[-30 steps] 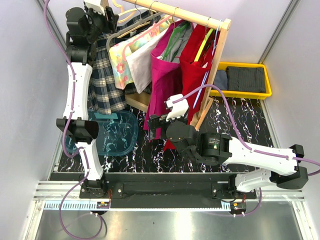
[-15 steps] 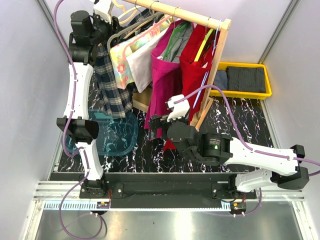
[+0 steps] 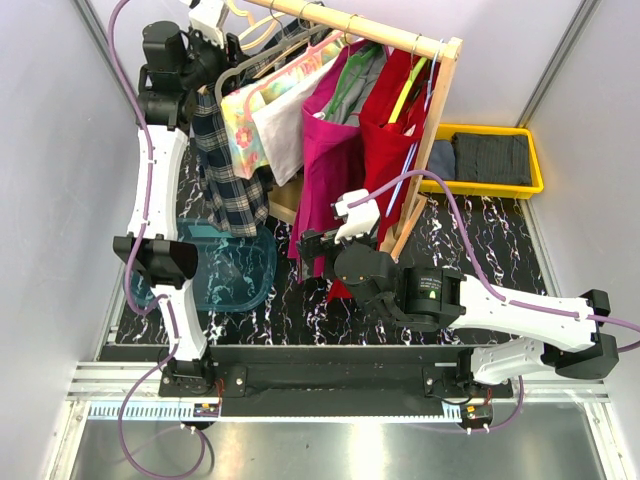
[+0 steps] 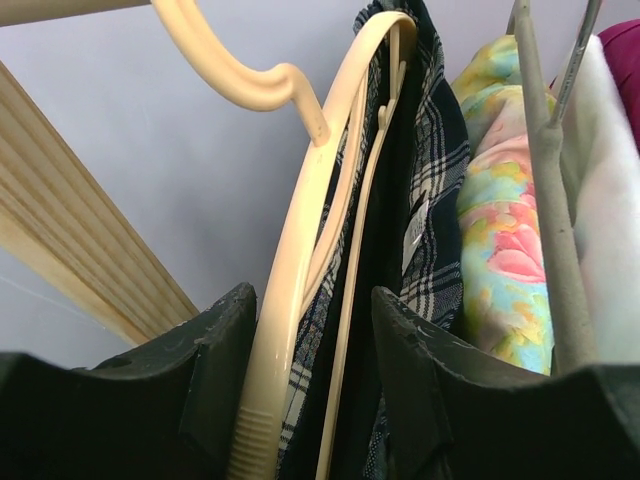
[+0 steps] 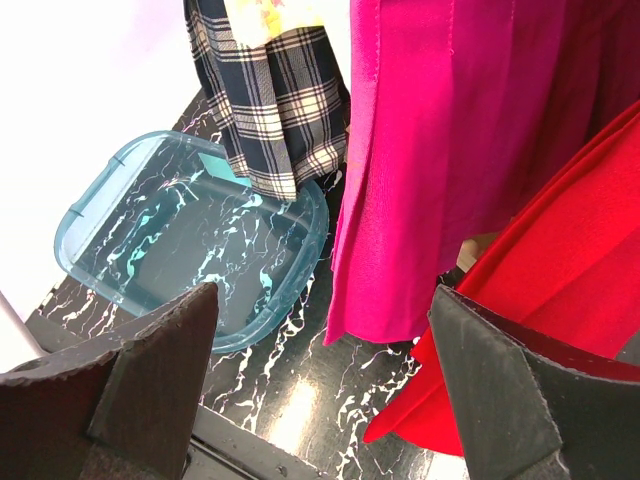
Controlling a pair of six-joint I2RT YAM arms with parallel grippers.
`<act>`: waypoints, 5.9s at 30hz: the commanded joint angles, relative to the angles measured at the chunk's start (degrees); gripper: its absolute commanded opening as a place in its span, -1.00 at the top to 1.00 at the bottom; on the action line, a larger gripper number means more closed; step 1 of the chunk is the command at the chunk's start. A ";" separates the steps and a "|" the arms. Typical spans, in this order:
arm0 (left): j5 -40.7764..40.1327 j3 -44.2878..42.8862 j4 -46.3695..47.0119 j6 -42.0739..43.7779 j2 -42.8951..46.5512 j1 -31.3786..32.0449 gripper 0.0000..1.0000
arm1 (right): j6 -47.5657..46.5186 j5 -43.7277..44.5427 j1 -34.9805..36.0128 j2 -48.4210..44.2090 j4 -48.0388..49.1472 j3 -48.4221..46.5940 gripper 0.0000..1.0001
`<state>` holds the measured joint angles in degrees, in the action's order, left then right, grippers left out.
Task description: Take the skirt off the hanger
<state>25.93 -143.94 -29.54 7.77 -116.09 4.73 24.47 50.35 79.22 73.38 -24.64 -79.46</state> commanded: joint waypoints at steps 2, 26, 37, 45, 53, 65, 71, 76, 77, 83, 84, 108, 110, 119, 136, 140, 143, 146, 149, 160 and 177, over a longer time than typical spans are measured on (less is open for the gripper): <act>-2.62 -0.73 4.57 -3.55 4.82 0.01 1.00 | 0.23 1.86 -0.29 -1.14 2.41 -1.22 -0.88; 0.43 4.98 -5.44 9.71 12.73 -5.86 -0.57 | 1.46 1.60 -0.38 -2.19 2.23 -0.34 -0.87; 12.12 2.09 -21.86 14.12 11.15 -5.88 0.85 | 2.16 1.42 -0.38 -2.19 2.23 -0.61 -0.86; 11.60 -0.11 -22.23 12.97 8.61 -5.08 0.98 | 2.34 1.51 -0.30 -2.11 2.06 -0.70 -0.86; 8.26 1.20 -17.93 9.72 7.72 -1.40 0.04 | 2.51 1.60 -0.38 -2.37 2.06 -0.43 -0.85; 4.56 2.17 -15.46 10.07 6.41 0.10 0.74 | 2.69 2.04 -0.30 -3.16 2.06 -0.17 -0.85; 5.18 2.35 -15.46 10.60 6.49 0.10 1.00 | 2.51 2.12 -0.38 -3.34 1.97 -0.34 -0.85; 3.34 0.68 -12.75 8.50 6.84 -0.07 1.00 | 2.34 1.95 -0.30 -3.16 1.97 -0.52 -0.83; 2.12 0.85 -10.91 7.10 7.45 -0.60 1.00 | 2.34 1.77 -0.38 -2.99 1.97 -0.52 -0.82; -5.18 -0.46 7.80 -3.89 10.09 -2.62 1.00 | 2.34 1.51 -0.38 -3.07 1.97 -0.61 -0.80; -5.89 -0.73 9.05 -5.64 10.36 -2.62 1.00 | 2.42 1.51 -0.38 -3.07 1.97 -0.61 -0.81; -7.56 6.55 20.21 -12.16 18.96 -3.41 1.00 | 3.30 0.28 -0.38 -2.11 1.71 -0.17 -0.79; -7.74 7.27 22.41 -11.21 20.64 -3.76 1.00 | 3.04 0.10 -0.30 -1.93 1.62 -0.26 -0.79; -2.38 11.28 16.71 -9.88 28.53 -8.85 1.00 | 2.78 -0.43 -0.38 -1.40 1.62 -1.49 -0.80; 10.63 35.04 -10.61 4.70 65.11 -20.03 1.00 | -11.27 -7.10 -0.38 5.18 10.57 -12.55 -0.96; 9.58 32.68 -17.64 7.43 68.54 -19.94 1.00 | -21.20 -2.29 -1.08 8.53 14.17 -17.20 -0.99; 4.07 28.99 -23.36 10.15 70.21 -17.23 1.00 | -26.83 -1.65 -4.77 6.87 15.84 -16.53 -0.99; -5.84 23.04 -27.66 12.18 70.30 -9.61 1.00 | -26.14 -7.87 -10.21 2.04 18.39 -11.10 -1.00; -16.04 11.81 -36.09 13.67 67.06 -0.73 1.00 | -26.75 -10.70 -12.86 -3.24 23.65 -4.94 -1.00; -15.48 6.92 -45.08 9.99 65.21 4.23 1.00 | -23.06 -25.29 -13.04 -1.32 21.04 -11.68 -0.99; -2.12 8.86 -44.90 4.63 62.31 4.23 1.00 | -50.89 -20.04 0.56 14.92 32.80 -21.43 -0.99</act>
<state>18.02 -133.10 -83.46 15.88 -51.05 8.82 -8.93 20.78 72.73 82.52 0.12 -97.32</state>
